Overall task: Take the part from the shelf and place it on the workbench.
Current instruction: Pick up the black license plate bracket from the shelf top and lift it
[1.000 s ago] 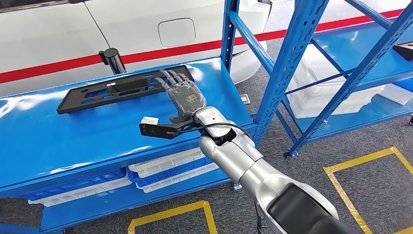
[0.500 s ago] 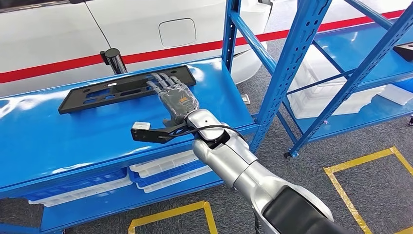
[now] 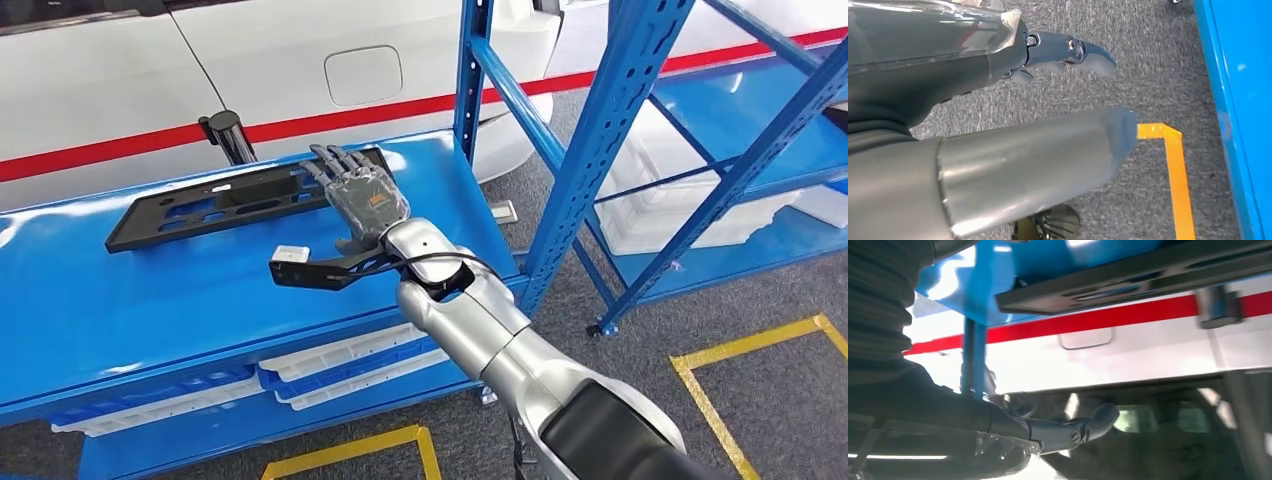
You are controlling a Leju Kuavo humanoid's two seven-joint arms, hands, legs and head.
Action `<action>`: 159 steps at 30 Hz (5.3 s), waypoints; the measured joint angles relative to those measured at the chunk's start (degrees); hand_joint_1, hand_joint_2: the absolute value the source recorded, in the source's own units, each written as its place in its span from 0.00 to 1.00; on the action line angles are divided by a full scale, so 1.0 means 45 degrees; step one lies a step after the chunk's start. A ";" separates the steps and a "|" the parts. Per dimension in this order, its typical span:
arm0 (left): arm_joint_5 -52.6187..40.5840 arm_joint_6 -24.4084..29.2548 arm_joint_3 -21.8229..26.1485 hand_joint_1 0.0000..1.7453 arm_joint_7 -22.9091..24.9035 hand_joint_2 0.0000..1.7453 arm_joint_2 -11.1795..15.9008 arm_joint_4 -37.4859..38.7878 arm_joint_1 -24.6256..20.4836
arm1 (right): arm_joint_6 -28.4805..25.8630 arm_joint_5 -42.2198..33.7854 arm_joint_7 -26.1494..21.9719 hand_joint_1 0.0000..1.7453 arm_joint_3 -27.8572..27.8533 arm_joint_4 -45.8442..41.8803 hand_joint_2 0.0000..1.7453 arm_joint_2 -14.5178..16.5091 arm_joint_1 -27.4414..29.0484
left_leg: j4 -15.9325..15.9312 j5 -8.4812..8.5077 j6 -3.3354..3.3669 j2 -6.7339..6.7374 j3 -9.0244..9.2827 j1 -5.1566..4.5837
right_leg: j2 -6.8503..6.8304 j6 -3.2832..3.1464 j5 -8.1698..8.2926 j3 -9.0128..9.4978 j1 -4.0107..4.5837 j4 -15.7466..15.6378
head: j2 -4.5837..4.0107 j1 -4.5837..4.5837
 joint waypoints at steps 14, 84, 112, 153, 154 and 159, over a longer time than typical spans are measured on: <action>0.0100 -0.0237 0.0101 0.00 -0.0310 0.00 -0.0006 -0.0010 -0.0060 | 0.0095 0.0057 -0.0030 0.00 -0.0519 -0.0047 1.00 -0.0113 -0.0131 | 0.0510 0.1751 0.0497 0.0035 -0.2336 -0.0315 | 0.0262 -0.0574 -0.0988 0.1383 0.0252 -0.0096 | -0.0001 -0.0023; 0.1527 0.0595 0.1916 0.00 -0.1255 0.00 -0.0406 0.0022 0.0262 | -0.1589 -0.0560 0.1530 0.00 0.2720 0.3499 1.00 0.1557 0.0106 | 0.0395 0.1773 0.0382 -0.0049 -0.2232 -0.0458 | 0.0198 -0.0382 -0.1098 0.1469 0.0267 -0.0278 | -0.0001 -0.0024; 0.1791 0.0432 0.2978 0.00 -0.1830 0.00 -0.0409 0.0056 0.0806 | -0.2935 0.2877 0.2316 0.01 -0.0244 0.5604 1.00 0.1007 -0.1117 | 0.0399 0.1774 0.0383 -0.0051 -0.2229 -0.0458 | 0.0195 -0.0380 -0.1096 0.1469 0.0264 -0.0278 | -0.0001 -0.0024; 0.1257 0.0317 0.3030 0.00 -0.1951 0.00 -0.0409 0.0056 0.0820 | -0.2990 0.4506 0.1673 1.00 -0.2472 0.5514 1.00 0.0924 -0.0896 | 0.0397 0.1773 0.0383 -0.0051 -0.2171 -0.0457 | 0.0195 -0.0382 -0.1098 0.1515 0.0266 -0.0279 | -0.0001 -0.0024; 0.1232 0.0323 0.3028 0.00 -0.1955 0.00 -0.0409 0.0056 0.0821 | -0.3100 0.4548 0.1589 1.00 -0.2576 0.5446 1.00 0.0924 -0.0845 | 0.0397 0.1773 0.0383 -0.0051 -0.2170 -0.0457 | 0.0195 -0.0382 -0.1098 0.1516 0.0266 -0.0279 | -0.0001 -0.0024; 0.0994 0.0384 0.3025 0.00 -0.2107 0.00 -0.0409 0.0056 0.0824 | -0.3796 0.4507 0.0799 1.00 -0.3247 0.4449 1.00 0.0921 -0.0195 | 0.0397 0.1773 0.0383 -0.0051 -0.2171 -0.0458 | 0.0194 -0.0382 -0.1098 0.1525 0.0265 -0.0279 | -0.0001 -0.0024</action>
